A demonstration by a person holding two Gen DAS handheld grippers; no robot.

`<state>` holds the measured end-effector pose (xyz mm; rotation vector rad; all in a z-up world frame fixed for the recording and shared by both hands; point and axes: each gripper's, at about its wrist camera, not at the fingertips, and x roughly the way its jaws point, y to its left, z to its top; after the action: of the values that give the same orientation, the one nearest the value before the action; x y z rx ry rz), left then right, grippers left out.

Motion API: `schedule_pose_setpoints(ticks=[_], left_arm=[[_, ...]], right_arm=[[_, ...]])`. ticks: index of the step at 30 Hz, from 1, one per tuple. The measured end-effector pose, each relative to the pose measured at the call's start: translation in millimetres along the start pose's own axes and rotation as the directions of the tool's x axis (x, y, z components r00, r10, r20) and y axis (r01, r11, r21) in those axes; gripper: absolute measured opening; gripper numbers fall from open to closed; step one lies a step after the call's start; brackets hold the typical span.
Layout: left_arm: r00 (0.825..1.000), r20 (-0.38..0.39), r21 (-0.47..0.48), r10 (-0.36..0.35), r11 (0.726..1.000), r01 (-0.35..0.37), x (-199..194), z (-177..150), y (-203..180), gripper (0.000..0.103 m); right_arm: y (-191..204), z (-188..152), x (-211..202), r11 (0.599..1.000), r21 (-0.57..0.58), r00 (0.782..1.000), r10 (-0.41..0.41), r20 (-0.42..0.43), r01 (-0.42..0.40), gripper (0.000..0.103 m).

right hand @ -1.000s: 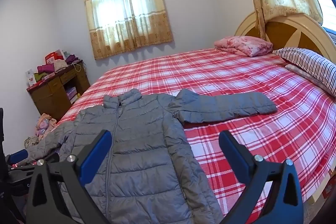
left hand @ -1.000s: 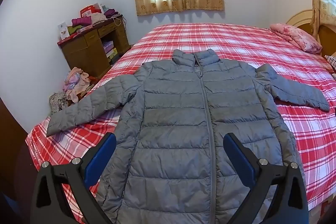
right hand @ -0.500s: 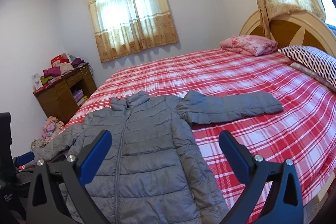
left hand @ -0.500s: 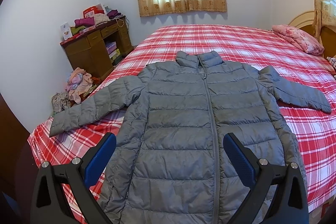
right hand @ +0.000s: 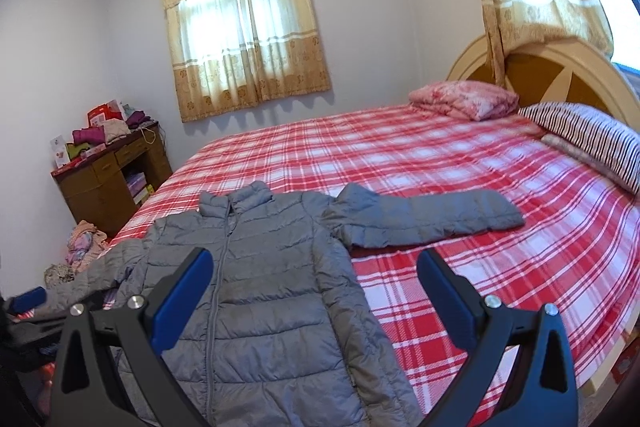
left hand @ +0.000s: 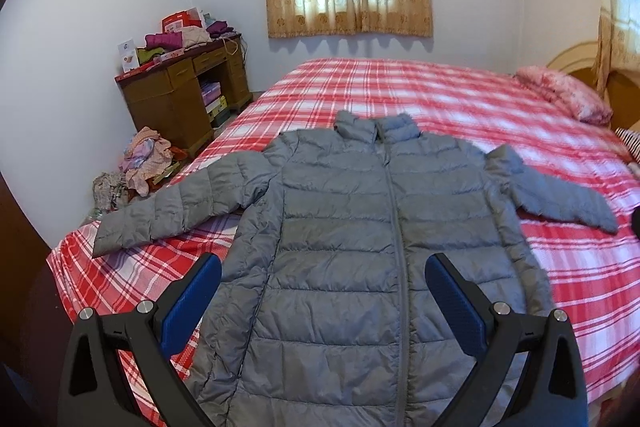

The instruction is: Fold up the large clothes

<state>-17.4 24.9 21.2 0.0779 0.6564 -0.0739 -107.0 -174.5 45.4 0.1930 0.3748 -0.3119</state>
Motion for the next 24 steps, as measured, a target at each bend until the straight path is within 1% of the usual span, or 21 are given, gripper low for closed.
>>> schedule_pose_setpoints(ticks=[4, 6, 9, 12, 15, 20, 24], left_arm=[[0.996, 0.082, -0.04, -0.042, 0.998, 0.045, -40.6, 13.9, 12.4, 0.102], [0.994, 0.101, -0.044, -0.048, 0.998, 0.052, -55.5, 18.2, 15.3, 0.102], [0.991, 0.125, -0.019, -0.047, 0.999, 0.05, -71.8, 19.6, 12.7, 0.102], [0.99, 0.142, -0.004, -0.026, 1.0, 0.027, -83.6, 16.0, 9.2, 0.102], [0.987, 0.152, -0.015, -0.045, 0.999, 0.048, -96.6, 12.4, 9.9, 0.102], [0.979, 0.202, -0.013, -0.026, 0.999, 0.029, -118.9, 3.9, 11.0, 0.102], [0.974, 0.22, 0.006, -0.046, 0.999, 0.046, -124.3, -8.9, 4.6, 0.102]], right_arm=[[8.0, 11.1, -21.0, 1.0, -0.015, 0.998, -0.018, 0.065, 0.019, 0.103], [11.2, 15.9, -30.5, 1.0, -0.013, 0.996, -0.003, 0.087, 0.004, 0.103], [16.2, 21.7, -43.7, 0.999, -0.029, 0.994, -0.015, 0.106, 0.018, 0.103], [16.7, 26.3, -54.3, 1.0, -0.02, 0.992, -0.007, 0.125, 0.009, 0.103], [16.3, 26.1, -63.6, 1.0, -0.026, 0.99, -0.013, 0.14, 0.016, 0.103], [14.9, 25.2, -82.0, 0.999, -0.034, 0.983, -0.026, 0.182, 0.033, 0.103], [17.1, 19.8, -92.6, 0.997, -0.05, 0.977, -0.044, 0.207, 0.055, 0.103]])
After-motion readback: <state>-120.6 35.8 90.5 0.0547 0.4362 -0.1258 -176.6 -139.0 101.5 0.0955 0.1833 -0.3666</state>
